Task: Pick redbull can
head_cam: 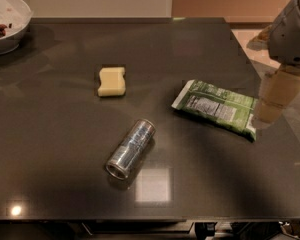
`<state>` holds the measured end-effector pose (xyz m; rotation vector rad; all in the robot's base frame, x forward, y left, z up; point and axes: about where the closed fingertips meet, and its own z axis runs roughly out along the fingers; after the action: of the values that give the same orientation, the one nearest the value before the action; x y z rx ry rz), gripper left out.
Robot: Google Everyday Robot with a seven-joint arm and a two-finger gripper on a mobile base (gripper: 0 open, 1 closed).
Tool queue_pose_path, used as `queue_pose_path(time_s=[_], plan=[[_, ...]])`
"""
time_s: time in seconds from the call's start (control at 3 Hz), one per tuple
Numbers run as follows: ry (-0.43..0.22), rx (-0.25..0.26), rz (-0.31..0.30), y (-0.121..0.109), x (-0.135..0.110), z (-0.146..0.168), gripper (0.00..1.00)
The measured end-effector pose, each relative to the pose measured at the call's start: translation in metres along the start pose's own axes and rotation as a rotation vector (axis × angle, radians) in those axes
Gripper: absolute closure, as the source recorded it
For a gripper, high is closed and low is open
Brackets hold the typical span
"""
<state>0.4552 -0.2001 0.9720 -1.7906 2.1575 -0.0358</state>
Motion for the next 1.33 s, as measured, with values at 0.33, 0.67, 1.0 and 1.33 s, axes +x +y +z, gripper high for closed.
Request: queue_pose_path(time_s=[0.33,0.67,1.0,1.33], plan=[[-0.087,-0.043,-0.111,-0.011,-0.034,0.023,0.00],[-0.165,-0.083,-0.239,-0.014,-0.073,0.042,0.00],[-0.221,-0.128,-0.393,-0.006,-0.116,0.060,0.00],[-0.234,-0.175,-0.528,0.011,-0.150,0.075,0.00]])
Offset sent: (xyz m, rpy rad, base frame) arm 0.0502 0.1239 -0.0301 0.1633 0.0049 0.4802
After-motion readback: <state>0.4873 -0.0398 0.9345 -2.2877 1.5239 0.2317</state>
